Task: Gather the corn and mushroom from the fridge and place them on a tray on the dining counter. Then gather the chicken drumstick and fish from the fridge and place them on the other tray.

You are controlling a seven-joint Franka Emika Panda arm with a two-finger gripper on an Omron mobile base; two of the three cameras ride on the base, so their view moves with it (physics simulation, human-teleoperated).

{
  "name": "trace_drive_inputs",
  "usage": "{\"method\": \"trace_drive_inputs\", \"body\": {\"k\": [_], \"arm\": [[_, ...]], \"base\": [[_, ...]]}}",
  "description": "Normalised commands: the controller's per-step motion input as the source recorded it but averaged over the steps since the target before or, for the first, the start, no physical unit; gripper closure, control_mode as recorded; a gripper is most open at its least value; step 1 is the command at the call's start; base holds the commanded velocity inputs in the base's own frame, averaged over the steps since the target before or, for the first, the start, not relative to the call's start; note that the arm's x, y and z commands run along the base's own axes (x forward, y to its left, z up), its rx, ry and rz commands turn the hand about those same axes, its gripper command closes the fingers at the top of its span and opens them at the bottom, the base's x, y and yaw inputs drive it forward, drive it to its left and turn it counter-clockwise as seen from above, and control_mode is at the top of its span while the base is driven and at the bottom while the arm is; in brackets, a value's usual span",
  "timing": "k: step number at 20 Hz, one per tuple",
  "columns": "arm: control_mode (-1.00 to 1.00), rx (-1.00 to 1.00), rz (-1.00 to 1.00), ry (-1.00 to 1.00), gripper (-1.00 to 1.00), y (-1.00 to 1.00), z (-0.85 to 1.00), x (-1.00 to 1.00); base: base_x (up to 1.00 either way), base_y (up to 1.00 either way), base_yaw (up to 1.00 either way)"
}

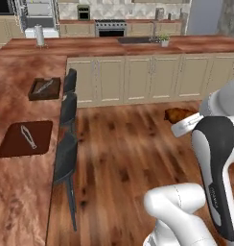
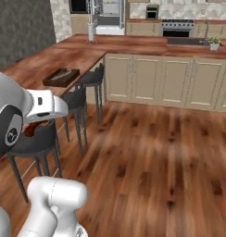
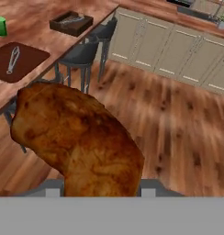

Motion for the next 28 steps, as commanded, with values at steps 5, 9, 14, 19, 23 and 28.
{"method": "trace_drive_inputs", "body": {"k": [5,9,14,19,23,28], "arm": [[1.00,0.00,0.00,0.00,1.00,0.00,0.00,0.00],[1.00,0.00,0.00,0.00,1.00,0.00,0.00,0.00],[1.00,0.00,0.00,0.00,1.00,0.00,0.00,0.00],[1.00,0.00,0.00,0.00,1.00,0.00,0.00,0.00],[1.00,0.00,0.00,0.00,1.00,0.00,0.00,0.00],[1.00,0.00,0.00,0.00,1.00,0.00,0.00,0.00]], "base": [[0.51,-0.59,0.50],[0.56,-0.54,0.40],[0.07,-0.88,0.27],[0.04,-1.00,0.42],[0.29,-0.99,0.45],[0.70,-0.83,0.44]]}}
